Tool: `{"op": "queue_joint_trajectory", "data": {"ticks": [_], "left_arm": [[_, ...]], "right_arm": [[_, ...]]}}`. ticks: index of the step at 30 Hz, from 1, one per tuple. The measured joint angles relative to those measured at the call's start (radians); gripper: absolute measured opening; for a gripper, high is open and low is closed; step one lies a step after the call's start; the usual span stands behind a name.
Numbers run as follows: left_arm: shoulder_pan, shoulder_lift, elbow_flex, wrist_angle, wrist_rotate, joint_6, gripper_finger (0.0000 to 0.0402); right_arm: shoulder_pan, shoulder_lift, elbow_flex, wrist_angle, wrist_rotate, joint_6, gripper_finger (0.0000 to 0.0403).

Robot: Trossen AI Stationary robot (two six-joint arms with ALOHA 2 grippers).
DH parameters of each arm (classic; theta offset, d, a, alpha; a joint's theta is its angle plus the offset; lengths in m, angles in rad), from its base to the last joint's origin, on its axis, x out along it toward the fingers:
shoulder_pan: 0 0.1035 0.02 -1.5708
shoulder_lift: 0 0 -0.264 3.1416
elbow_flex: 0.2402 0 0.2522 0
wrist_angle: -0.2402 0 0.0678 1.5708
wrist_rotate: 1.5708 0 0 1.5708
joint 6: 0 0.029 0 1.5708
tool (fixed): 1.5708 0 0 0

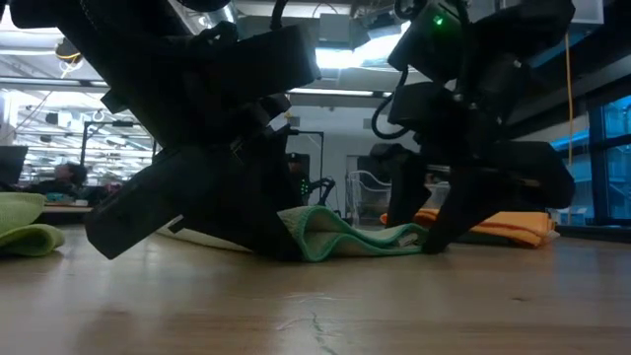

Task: Fold microfiber towels
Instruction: Fold the light green microfiber cloth

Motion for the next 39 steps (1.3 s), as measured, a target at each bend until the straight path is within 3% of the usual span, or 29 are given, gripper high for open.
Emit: {"op": "queue_joint_trajectory", "data": {"ticks": [13, 20, 24, 31, 39], "left_arm": [[0.0, 0.001, -0.001, 0.007, -0.006, -0.004, 0.0179], [0.0, 0.002, -0.001, 0.006, -0.027, -0.128, 0.0174], [0.0, 0.005, -0.002, 0.008, -0.034, -0.183, 0.0136], [0.001, 0.006, -0.003, 0.004, -0.022, -0.235, 0.0013], [0.004, -0.033, 0.028, -0.008, -0.033, -0.281, 0.0002]], "right_arm": [[-0.01, 0.032, 0.001, 0.014, -0.007, 0.076, 0.0112], [-0.011, 0.032, 0.0, 0.01, -0.017, 0.075, 0.0057], [-0.012, 0.032, 0.0, 0.01, -0.016, 0.075, 0.0026], [-0.012, 0.032, 0.0, 0.011, -0.018, 0.103, 0.0011], [-0.013, 0.011, 0.01, -0.019, -0.031, 0.212, 0.001]]}}
